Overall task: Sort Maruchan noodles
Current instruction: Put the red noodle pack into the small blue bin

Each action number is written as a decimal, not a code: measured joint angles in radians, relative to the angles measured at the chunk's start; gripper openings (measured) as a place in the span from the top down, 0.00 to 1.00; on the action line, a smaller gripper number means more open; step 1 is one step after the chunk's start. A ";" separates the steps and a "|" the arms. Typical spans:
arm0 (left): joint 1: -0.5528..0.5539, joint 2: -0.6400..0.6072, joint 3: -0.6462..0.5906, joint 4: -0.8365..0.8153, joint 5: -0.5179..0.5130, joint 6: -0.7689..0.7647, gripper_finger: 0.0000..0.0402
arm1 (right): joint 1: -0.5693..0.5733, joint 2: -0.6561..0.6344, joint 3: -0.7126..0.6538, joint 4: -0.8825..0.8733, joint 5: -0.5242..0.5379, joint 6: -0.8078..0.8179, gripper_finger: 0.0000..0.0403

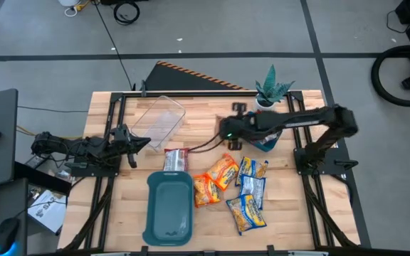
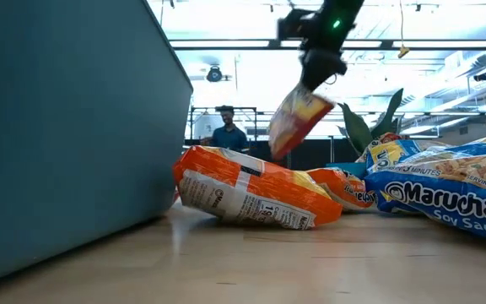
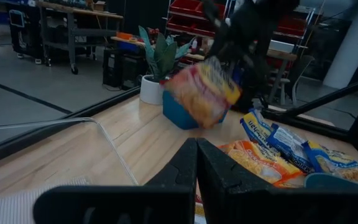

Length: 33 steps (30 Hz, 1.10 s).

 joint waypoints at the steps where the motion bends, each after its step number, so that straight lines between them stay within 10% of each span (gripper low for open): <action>1: 0.000 0.000 0.000 0.000 0.000 0.000 0.97 | -0.006 -0.027 0.000 -0.034 0.000 0.038 0.98; 19: 0.000 0.000 0.000 0.000 0.000 0.002 0.97 | -0.266 -0.312 -0.378 -0.016 0.014 0.216 0.98; 33: 0.000 0.000 0.000 0.000 0.000 0.006 0.97 | -0.396 -0.324 -0.534 0.157 -0.303 0.170 0.85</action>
